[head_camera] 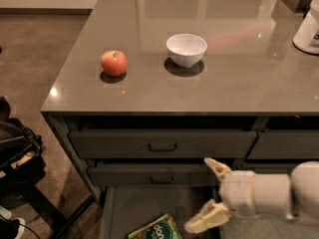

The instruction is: Pick green rice chip bag from bottom drawer and place on counter

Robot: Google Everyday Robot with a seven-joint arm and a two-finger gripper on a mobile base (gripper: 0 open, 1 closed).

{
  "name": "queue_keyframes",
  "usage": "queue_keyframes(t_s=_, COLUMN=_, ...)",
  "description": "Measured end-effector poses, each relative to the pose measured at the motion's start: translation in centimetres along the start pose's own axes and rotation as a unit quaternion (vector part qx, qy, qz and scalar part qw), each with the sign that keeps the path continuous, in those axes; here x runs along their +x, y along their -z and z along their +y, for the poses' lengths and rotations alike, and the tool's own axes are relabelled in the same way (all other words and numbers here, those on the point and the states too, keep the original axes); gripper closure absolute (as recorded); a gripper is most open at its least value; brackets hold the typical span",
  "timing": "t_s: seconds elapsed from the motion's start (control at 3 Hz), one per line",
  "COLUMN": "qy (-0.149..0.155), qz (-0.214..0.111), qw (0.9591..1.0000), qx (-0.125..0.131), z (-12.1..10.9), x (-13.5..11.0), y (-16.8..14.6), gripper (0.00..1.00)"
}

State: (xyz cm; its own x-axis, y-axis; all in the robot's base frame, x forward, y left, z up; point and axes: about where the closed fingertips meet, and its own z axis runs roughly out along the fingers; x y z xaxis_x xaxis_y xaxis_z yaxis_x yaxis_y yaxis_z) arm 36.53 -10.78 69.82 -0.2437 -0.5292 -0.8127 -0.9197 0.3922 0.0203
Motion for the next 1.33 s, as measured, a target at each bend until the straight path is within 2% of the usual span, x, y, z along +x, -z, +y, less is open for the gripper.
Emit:
queue_keyframes(t_s=0.33, qy=0.026, qz=-0.086, qw=0.9959, qx=0.013, z=-0.4, x=-0.7, y=-5.7, gripper=0.0)
queue_keyframes(t_s=0.67, qy=0.042, qz=-0.113, qw=0.9926, qx=0.014, z=-0.8, x=0.5, y=-7.9, gripper=0.0)
queue_keyframes(t_s=1.0, qy=0.041, qz=-0.113, qw=0.9926, qx=0.013, z=-0.8, x=0.6, y=-7.9, gripper=0.0)
queue_keyframes(t_s=1.33, qy=0.036, qz=-0.132, qw=0.9906, qx=0.003, z=0.0, x=0.5, y=-9.3, gripper=0.0)
